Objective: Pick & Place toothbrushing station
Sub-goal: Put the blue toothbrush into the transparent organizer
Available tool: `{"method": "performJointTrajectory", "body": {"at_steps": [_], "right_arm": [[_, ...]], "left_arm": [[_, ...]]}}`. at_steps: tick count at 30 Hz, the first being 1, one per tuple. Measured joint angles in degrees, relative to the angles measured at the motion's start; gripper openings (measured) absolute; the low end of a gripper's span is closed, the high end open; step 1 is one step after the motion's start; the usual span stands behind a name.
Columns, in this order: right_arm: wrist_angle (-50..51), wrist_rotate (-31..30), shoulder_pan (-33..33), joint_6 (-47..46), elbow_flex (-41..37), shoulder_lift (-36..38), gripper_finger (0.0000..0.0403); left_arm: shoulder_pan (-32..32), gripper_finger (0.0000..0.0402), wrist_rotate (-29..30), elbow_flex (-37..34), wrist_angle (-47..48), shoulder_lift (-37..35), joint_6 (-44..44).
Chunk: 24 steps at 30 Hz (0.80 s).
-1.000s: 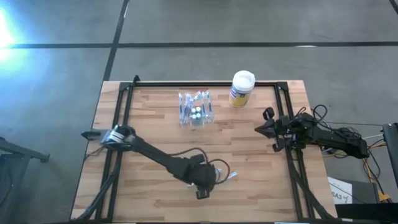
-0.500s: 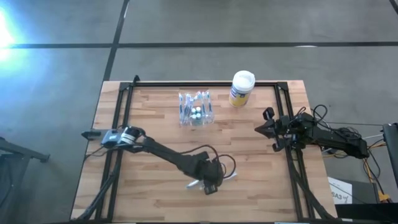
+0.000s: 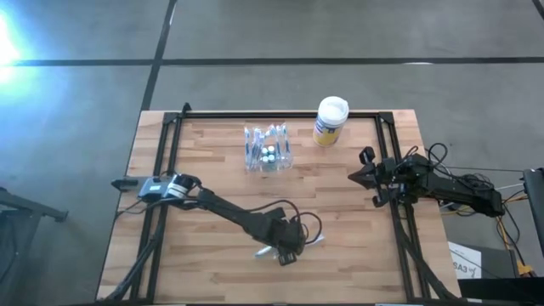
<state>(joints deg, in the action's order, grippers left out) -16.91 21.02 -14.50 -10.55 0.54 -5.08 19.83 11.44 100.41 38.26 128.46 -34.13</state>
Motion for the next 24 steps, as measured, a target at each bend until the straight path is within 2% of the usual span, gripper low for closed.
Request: {"method": "performJointTrajectory", "body": {"at_steps": [5, 9, 17, 24], "right_arm": [[0.0, 0.0, 0.0, 0.0, 0.0, 0.0, 0.0008], [0.0, 0.0, 0.0, 0.0, 0.0, 0.0, 0.0008], [0.0, 0.0, 0.0, 0.0, 0.0, 0.0, 0.0008], [0.1, 0.0, 0.0, 0.0, 0.0, 0.0, 0.0008]], "left_arm": [[0.0, 0.0168, 0.1, -0.3, -0.1, 0.1, 0.0], [0.0, 0.0137, 0.5, -0.3, -0.1, 0.2, 1.5], [0.0, 0.0018, 0.6, -0.4, -0.2, 0.3, 4.3], [0.0, 0.0016, 0.6, -0.6, 1.2, -1.0, 6.8]]}}
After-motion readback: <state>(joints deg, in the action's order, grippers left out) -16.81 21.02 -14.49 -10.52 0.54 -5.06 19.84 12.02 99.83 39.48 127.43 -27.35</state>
